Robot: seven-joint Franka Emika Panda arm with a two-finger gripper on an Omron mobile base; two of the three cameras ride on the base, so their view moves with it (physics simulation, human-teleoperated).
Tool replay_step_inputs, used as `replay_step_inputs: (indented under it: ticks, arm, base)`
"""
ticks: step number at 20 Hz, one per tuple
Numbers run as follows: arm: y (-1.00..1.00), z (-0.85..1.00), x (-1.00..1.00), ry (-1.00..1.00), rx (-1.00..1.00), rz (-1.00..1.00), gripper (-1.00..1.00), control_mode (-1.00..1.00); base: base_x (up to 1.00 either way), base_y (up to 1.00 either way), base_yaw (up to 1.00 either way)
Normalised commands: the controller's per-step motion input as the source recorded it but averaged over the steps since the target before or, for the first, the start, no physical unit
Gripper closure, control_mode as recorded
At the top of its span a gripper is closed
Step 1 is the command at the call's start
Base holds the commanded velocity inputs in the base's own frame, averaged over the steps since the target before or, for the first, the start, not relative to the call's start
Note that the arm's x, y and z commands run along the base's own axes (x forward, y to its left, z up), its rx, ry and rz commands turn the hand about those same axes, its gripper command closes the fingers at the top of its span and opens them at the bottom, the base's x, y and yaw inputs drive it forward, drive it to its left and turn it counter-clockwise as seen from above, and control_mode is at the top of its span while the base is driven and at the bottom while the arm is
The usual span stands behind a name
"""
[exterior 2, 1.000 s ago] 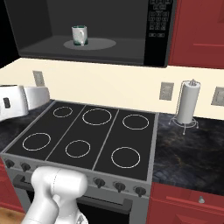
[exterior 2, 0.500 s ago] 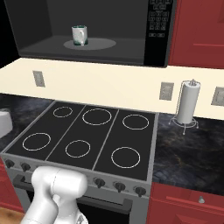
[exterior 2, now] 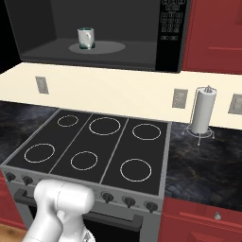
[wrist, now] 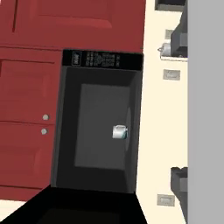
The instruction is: Pick the mug from the counter and place it inside the microwave. Then close the microwave.
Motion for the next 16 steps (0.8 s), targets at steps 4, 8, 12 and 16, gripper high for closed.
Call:
replay_step_inputs:
  ticks: [4,8,12,16]
  arm:
    - [0.33,0.10,-0.69,-0.33,0.00,0.00,-1.00,-1.00]
    - [0.54,0.04,-0.46,-0.28,-0.01,0.00,-1.00,-1.00]
    - [0.59,0.00,-0.23,-0.14,-0.04,-0.02,-1.00,-1.00]
    - [0.55,0.00,-0.24,-0.07,-0.04,-0.04,-1.00,-1.00]
  base:
    - [0.00,0.00,0.00]
    - [0.00,0.00,0.00]
    - [0.00,0.00,0.00]
    - [0.00,0.00,0.00]
